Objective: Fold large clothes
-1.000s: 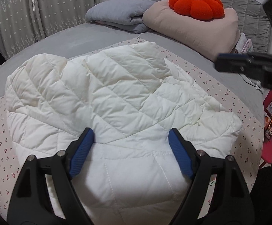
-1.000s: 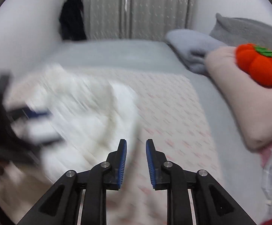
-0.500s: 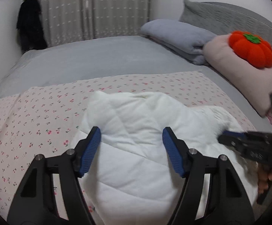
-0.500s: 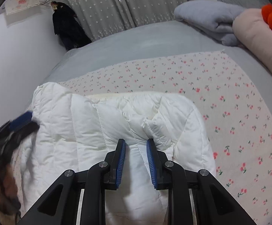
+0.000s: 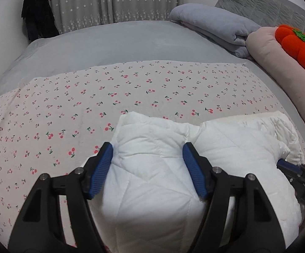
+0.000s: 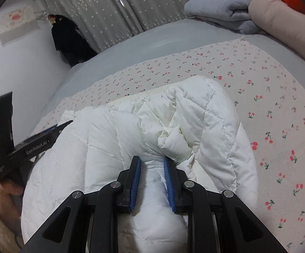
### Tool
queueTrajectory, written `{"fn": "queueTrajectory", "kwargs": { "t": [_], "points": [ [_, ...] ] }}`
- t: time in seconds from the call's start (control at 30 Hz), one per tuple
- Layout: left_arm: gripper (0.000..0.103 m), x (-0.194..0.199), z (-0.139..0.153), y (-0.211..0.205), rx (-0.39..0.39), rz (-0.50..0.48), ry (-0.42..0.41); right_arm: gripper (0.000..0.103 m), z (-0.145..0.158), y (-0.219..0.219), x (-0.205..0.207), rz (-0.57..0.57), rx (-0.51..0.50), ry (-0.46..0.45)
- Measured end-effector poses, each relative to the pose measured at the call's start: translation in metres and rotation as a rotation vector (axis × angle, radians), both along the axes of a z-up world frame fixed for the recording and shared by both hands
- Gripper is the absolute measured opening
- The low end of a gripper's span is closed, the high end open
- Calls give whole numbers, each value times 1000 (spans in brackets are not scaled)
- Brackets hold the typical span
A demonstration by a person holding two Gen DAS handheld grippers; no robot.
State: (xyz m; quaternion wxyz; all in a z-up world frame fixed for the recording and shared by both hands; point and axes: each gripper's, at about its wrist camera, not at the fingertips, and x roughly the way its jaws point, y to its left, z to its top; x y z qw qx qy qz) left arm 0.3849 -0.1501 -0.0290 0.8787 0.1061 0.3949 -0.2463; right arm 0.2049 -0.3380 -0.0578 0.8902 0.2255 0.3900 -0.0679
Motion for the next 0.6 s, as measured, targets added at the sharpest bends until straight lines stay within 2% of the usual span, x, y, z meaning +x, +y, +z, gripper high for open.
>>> {"fn": "queueTrajectory", "kwargs": {
  "t": [0.1, 0.13, 0.17, 0.2, 0.27, 0.3, 0.43, 0.47, 0.5, 0.53, 0.6],
  "points": [
    [71, -7, 13, 7, 8, -3, 15, 36, 17, -3, -9, -20, -13, -12],
    [75, -11, 18, 11, 7, -4, 22, 51, 23, -3, -15, -37, -39, -23],
    [83, -18, 23, 17, 10, 0, 26, 72, 29, -2, -21, -63, -90, -33],
    [86, -26, 27, 23, 5, 7, 23, 79, 35, 0, -29, -75, -150, -51],
    [92, -43, 31, 40, -35, 11, 39, 81, 32, 0, -34, -65, -186, -8],
    [94, -48, 30, 48, -55, 11, 69, 81, 24, -4, -33, -60, -157, 43],
    [95, -59, 11, 79, -223, -18, 298, 81, -8, -32, -41, -73, 154, 79],
    [95, -59, 7, 83, -256, -26, 339, 79, -16, -37, -41, -71, 240, 84],
    [95, -59, 5, 86, -276, -34, 364, 77, -19, -38, -42, -71, 283, 82],
    [95, -60, 6, 88, -278, -37, 364, 75, -19, -37, -43, -70, 300, 83],
    [95, -63, 14, 87, -266, -42, 304, 70, -18, -29, -44, -61, 338, 97]
  ]
}}
